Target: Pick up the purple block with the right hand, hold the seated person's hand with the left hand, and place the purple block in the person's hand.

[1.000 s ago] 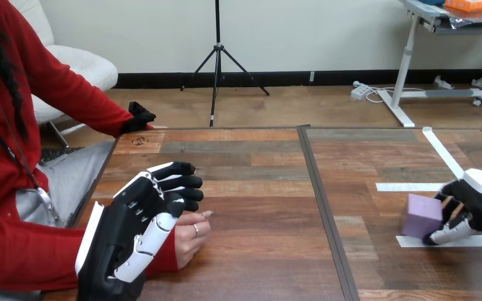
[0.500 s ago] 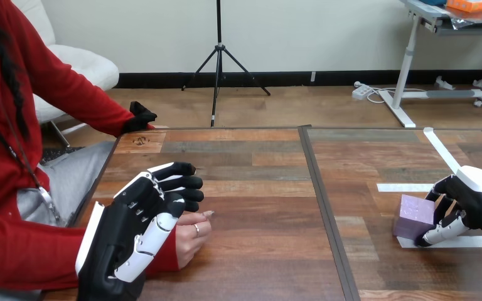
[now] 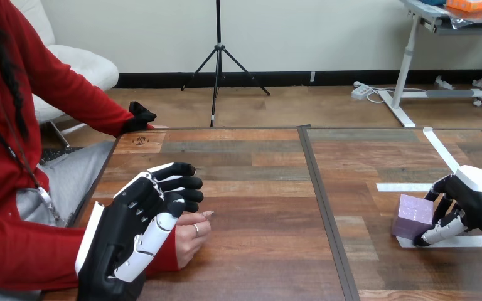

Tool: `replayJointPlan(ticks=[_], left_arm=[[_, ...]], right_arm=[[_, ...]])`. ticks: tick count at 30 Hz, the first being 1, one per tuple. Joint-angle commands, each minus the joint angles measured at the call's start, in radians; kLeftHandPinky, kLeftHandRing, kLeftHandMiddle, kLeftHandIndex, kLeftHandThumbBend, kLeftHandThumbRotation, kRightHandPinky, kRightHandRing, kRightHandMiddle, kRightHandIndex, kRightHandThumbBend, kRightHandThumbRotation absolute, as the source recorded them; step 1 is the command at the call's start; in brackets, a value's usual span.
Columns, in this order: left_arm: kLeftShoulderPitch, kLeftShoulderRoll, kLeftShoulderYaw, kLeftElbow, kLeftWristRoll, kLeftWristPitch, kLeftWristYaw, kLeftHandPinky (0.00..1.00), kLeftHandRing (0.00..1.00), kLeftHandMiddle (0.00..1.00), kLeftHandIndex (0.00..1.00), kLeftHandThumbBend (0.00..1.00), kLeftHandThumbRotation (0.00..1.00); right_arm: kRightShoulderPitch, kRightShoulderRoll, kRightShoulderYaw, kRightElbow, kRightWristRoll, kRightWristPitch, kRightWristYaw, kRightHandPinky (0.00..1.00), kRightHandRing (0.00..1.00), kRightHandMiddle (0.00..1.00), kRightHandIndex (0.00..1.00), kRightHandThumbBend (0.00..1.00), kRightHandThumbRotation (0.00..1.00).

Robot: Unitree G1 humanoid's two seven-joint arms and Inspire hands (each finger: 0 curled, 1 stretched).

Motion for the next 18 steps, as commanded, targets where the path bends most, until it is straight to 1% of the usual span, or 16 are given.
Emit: replayJointPlan(ticks=[1,5,9,13,18], left_arm=[[-0.047,0.003,0.001,-0.044,-0.008,0.003,-0.005,0.59,0.62,0.65,0.66,0.60,0.58],[-0.048,0.002,0.001,-0.047,-0.006,0.006,-0.004,0.59,0.62,0.65,0.66,0.61,0.58],[-0.049,0.003,0.001,-0.050,-0.003,0.010,-0.002,0.58,0.61,0.64,0.66,0.61,0.57],[-0.050,0.003,0.001,-0.050,-0.002,0.011,-0.002,0.58,0.61,0.64,0.66,0.62,0.57],[-0.052,0.004,0.002,-0.051,0.000,0.013,-0.002,0.58,0.61,0.64,0.66,0.63,0.56]], right_arm=[[-0.072,0.012,-0.023,-0.010,0.017,0.009,-0.022,0.39,0.45,0.49,0.49,0.64,0.00],[-0.073,0.014,-0.023,-0.010,0.021,0.019,-0.019,0.39,0.45,0.49,0.50,0.65,0.00],[-0.080,0.017,-0.024,-0.008,0.026,0.046,0.009,0.39,0.45,0.49,0.51,0.67,0.00],[-0.086,0.018,-0.020,-0.012,0.024,0.073,0.029,0.35,0.42,0.48,0.53,0.71,0.00],[-0.086,0.016,-0.019,-0.025,0.025,0.088,0.047,0.35,0.43,0.50,0.56,0.75,0.00]])
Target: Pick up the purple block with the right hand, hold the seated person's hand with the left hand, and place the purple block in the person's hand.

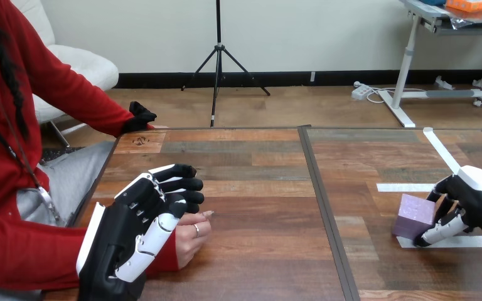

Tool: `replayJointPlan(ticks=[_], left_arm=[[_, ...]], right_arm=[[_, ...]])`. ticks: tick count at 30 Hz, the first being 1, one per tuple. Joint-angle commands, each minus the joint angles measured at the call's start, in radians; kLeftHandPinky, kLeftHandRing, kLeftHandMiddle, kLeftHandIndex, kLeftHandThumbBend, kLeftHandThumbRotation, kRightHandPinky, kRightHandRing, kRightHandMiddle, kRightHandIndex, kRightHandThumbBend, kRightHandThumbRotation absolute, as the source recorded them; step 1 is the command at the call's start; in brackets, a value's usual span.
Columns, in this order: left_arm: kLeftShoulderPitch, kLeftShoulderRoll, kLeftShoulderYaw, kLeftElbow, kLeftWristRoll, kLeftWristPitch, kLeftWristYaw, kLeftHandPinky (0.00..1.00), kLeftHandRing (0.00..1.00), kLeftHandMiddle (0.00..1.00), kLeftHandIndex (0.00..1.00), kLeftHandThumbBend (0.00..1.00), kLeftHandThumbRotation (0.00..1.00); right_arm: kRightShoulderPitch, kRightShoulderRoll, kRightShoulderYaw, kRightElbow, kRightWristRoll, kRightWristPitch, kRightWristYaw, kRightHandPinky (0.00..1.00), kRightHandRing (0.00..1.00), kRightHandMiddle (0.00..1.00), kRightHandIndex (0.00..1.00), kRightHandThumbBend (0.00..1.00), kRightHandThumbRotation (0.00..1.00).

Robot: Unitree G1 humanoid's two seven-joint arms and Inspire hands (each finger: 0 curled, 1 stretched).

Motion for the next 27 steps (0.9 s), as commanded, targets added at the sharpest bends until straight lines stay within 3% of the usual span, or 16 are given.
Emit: replayJointPlan(ticks=[1,13,27], left_arm=[[-0.052,0.004,0.002,-0.051,-0.002,0.001,-0.001,0.58,0.61,0.64,0.66,0.63,0.55],[-0.056,0.003,0.003,-0.048,-0.015,0.006,-0.009,0.59,0.61,0.64,0.65,0.63,0.52],[-0.057,0.003,0.003,-0.054,-0.012,0.013,-0.011,0.58,0.61,0.64,0.65,0.64,0.50]], right_arm=[[-0.067,0.008,-0.013,-0.027,0.014,0.019,0.015,0.38,0.46,0.52,0.58,0.77,0.00],[-0.062,0.004,-0.019,-0.053,0.017,0.031,0.048,0.51,0.58,0.64,0.65,0.85,0.02],[-0.064,0.006,-0.019,-0.065,0.016,0.051,0.076,0.50,0.60,0.67,0.71,0.87,0.11]])
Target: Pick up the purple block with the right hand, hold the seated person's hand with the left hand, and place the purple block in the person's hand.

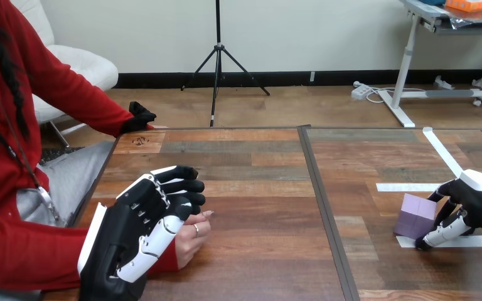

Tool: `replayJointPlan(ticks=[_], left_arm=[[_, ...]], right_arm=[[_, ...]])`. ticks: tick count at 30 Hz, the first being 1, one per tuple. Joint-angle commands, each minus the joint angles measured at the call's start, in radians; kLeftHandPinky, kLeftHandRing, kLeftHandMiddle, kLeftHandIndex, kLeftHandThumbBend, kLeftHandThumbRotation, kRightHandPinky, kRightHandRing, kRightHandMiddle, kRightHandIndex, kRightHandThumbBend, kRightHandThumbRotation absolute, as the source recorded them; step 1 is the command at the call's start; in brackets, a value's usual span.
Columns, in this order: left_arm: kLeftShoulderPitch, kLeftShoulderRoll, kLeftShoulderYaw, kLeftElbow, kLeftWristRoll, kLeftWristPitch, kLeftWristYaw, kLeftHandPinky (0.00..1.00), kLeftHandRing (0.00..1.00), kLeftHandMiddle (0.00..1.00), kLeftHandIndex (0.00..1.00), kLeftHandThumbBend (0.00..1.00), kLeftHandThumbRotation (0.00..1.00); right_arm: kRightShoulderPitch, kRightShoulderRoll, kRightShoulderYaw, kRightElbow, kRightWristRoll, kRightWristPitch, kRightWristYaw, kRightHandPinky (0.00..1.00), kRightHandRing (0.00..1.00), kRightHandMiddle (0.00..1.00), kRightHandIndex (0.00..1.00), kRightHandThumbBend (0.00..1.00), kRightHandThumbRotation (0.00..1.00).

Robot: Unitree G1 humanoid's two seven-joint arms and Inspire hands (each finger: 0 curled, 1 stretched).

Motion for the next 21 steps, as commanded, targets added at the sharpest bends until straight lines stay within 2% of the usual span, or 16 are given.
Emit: replayJointPlan(ticks=[1,14,21], left_arm=[[-0.055,0.003,0.002,-0.055,-0.008,0.001,-0.002,0.58,0.61,0.64,0.65,0.64,0.50],[-0.054,0.004,0.003,-0.059,-0.012,0.005,-0.003,0.59,0.62,0.64,0.65,0.62,0.47],[-0.052,0.004,0.004,-0.063,-0.011,0.009,-0.001,0.59,0.62,0.64,0.65,0.60,0.46]], right_arm=[[-0.061,0.006,-0.013,-0.044,0.017,0.003,0.015,0.50,0.60,0.67,0.71,0.88,0.12],[-0.068,0.013,-0.014,-0.050,0.015,0.041,0.048,0.56,0.66,0.72,0.76,0.90,0.22],[-0.064,0.015,-0.015,-0.063,0.015,0.049,0.050,0.56,0.69,0.75,0.78,0.89,0.26]])
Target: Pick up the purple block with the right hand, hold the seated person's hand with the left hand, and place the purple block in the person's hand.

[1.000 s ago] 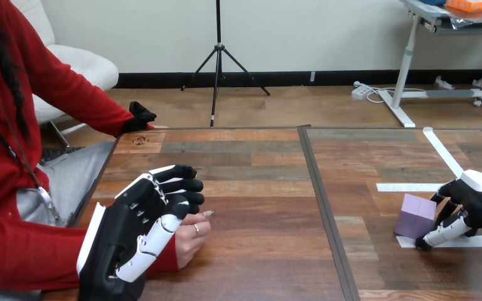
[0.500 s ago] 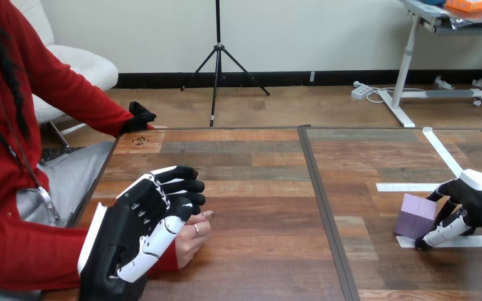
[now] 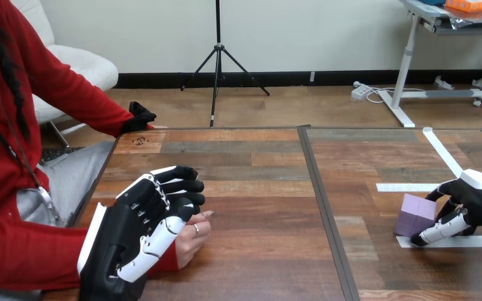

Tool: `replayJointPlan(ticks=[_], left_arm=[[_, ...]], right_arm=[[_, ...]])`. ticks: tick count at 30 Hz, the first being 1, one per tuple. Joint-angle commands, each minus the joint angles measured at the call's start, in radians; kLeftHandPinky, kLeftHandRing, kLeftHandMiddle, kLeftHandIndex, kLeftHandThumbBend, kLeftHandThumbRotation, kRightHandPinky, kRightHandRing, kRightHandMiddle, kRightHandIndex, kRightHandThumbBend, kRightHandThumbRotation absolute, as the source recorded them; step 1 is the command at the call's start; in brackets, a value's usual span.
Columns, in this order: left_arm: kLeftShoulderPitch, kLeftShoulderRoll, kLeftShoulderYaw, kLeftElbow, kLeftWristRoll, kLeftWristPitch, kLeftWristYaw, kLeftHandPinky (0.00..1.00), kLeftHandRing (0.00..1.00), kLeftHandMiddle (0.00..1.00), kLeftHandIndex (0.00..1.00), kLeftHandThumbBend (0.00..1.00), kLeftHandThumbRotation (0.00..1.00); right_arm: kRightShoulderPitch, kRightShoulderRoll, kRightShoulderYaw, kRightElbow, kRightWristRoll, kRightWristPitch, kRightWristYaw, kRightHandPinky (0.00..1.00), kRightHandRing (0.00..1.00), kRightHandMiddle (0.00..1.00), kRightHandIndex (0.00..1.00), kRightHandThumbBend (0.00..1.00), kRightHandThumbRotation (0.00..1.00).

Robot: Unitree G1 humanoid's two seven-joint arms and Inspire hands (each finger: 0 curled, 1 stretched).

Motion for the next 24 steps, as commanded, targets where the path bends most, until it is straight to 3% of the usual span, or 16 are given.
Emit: replayJointPlan(ticks=[1,14,24], left_arm=[[-0.051,0.003,0.003,-0.060,-0.011,0.002,-0.001,0.59,0.62,0.64,0.65,0.60,0.46],[-0.047,0.001,0.004,-0.068,-0.026,0.018,-0.008,0.59,0.62,0.63,0.65,0.59,0.42],[-0.047,0.002,0.003,-0.072,-0.032,0.025,-0.013,0.59,0.62,0.63,0.65,0.59,0.40]], right_arm=[[-0.061,0.015,-0.008,-0.035,0.014,0.003,0.008,0.57,0.69,0.75,0.78,0.89,0.26],[-0.054,0.021,-0.013,-0.049,0.019,0.002,-0.012,0.62,0.73,0.78,0.79,0.86,0.29],[-0.044,0.027,-0.022,-0.072,0.030,0.003,-0.052,0.58,0.70,0.75,0.77,0.86,0.27]])
